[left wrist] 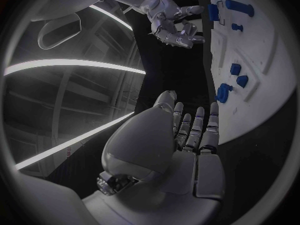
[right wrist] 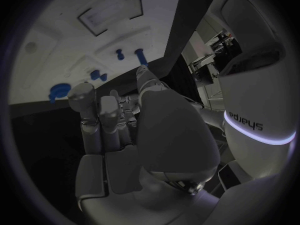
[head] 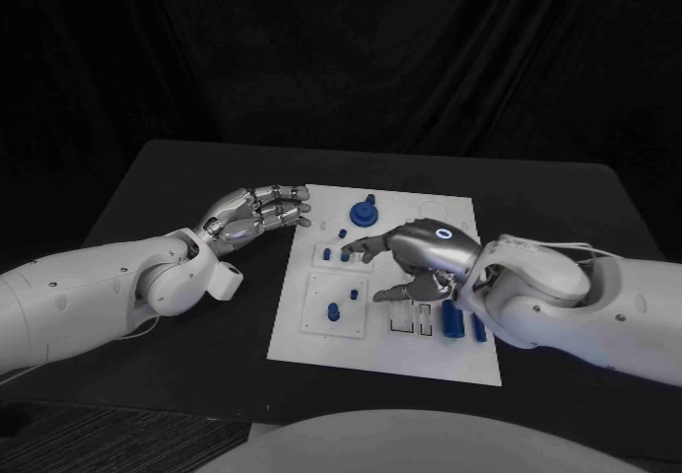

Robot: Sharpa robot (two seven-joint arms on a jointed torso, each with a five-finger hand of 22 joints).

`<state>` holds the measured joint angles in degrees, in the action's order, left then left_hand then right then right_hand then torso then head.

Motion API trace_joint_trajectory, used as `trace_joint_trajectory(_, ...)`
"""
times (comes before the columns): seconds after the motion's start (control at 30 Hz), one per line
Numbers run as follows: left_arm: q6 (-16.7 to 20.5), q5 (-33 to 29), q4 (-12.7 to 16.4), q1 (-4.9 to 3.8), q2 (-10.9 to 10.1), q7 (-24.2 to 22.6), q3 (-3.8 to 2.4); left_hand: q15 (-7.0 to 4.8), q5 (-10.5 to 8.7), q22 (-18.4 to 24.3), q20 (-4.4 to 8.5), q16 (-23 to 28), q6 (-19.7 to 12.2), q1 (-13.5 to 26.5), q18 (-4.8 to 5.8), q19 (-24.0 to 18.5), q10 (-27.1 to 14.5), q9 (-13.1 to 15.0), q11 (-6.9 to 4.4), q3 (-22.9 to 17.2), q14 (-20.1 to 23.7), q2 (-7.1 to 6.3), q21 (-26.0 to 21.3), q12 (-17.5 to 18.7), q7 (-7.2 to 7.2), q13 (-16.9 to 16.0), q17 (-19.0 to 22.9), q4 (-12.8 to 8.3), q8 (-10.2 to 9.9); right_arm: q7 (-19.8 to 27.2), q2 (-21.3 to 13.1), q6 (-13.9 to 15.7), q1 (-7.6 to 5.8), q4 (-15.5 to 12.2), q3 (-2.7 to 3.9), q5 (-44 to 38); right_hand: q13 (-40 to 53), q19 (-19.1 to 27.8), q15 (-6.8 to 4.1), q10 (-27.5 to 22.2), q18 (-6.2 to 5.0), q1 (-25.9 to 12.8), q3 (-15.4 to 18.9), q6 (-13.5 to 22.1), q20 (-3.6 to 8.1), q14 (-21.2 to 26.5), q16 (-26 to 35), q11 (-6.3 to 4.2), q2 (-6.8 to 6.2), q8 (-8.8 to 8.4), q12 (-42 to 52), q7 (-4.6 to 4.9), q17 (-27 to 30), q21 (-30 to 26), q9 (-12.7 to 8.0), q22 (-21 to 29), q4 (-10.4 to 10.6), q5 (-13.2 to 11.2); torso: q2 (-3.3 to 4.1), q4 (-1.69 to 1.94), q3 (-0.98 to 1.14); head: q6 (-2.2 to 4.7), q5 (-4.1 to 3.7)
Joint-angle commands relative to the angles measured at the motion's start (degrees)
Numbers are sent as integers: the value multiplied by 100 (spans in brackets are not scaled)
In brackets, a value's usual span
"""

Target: Assemble the parts on the task board

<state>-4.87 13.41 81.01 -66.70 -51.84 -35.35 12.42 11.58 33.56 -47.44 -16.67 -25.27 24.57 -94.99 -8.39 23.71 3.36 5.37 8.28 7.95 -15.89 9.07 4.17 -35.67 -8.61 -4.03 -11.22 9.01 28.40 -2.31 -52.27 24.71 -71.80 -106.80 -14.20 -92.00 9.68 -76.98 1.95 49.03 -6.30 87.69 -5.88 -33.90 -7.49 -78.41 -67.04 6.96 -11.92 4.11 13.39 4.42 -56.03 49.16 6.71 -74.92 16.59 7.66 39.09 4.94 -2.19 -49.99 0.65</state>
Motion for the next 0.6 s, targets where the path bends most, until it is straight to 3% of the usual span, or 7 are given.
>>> trace_joint_trajectory(0.03,-34,-36,11,7,-2,-58,-5,32,26,6,9,-20,29,-11,84,36,-1,-6,40,-4,-9,15,25,-15,-57,2,9,-42,-27,-99,-326,560,-210,-161,3,1208,87,38,0,198,-85,-31,-53,-331,-17,32,5,-20,77,48,273,167,18,-38,34,-530,2,25,-3,3,-2,-1,-77)
trace_joint_trajectory(0.13,-23,-37,9,8,-3,-57,-5,32,26,6,9,-20,29,-11,84,36,-1,-6,40,-4,-9,15,25,-15,-57,2,9,-42,-27,-220,-645,616,-384,-252,3,1604,322,129,-93,653,-148,-121,-92,-1144,41,140,172,-162,223,309,833,388,250,-335,171,-459,-28,62,-6,3,-4,-1,-159)
trace_joint_trajectory(0.23,-11,-37,10,8,-5,-57,-5,32,26,6,9,-20,30,-8,84,37,0,-6,40,-4,-10,14,25,-20,-57,2,10,-42,-28,-490,-841,508,-462,-296,3,1784,1015,69,-274,1118,-128,-351,3,-1624,199,56,126,-384,263,571,1961,358,189,-312,285,-462,-84,125,-8,-2,-4,-1,-212)
trace_joint_trajectory(0.27,-5,-37,11,8,-7,-58,-5,32,26,6,9,-20,30,-8,84,37,0,-6,40,-4,-10,14,25,-20,-57,2,10,-42,-28,-815,-950,250,-497,-312,2,1864,2996,-481,-370,2222,115,-857,134,-1978,272,-493,-785,-522,382,753,4042,225,-999,1178,371,-844,-192,136,-7,-3,-3,-1,-248)
trace_joint_trajectory(0.33,-1,-37,12,8,-11,-60,-4,32,26,6,10,-21,31,-7,85,37,1,-6,40,-4,-10,13,25,-21,-57,2,10,-43,-29,-1246,-1025,-128,-521,-308,2,1918,5663,-716,-439,3094,233,-1545,242,-2175,360,-791,-1478,-553,484,852,6144,122,-2022,1913,441,-997,-101,-50,-3,3,-2,-1,-283)
trace_joint_trajectory(0.43,0,-37,13,9,-15,-61,-4,32,26,6,10,-21,31,-7,85,37,1,-6,40,-4,-10,13,25,-21,-57,2,10,-43,-29,-2298,-1102,-1232,-551,-223,2,1983,7368,-736,-525,3636,256,-3273,562,-2562,437,-898,-1805,-653,244,1022,7314,10,-2534,2191,682,-1026,40,-67,-13,-6,-5,-1,-355)
trace_joint_trajectory(0.6,-8,-37,22,11,-18,-65,-4,31,27,7,10,-22,32,-3,85,38,2,-6,41,-6,-12,13,26,-25,-55,1,10,-43,-30,-3081,-1107,-2065,-546,-91,1,2008,8032,-1028,-715,4097,427,-3969,904,-3207,604,-1150,-2276,-882,251,1346,7661,-237,-3360,3129,990,-1250,67,-64,-23,-6,-6,-1,-440)
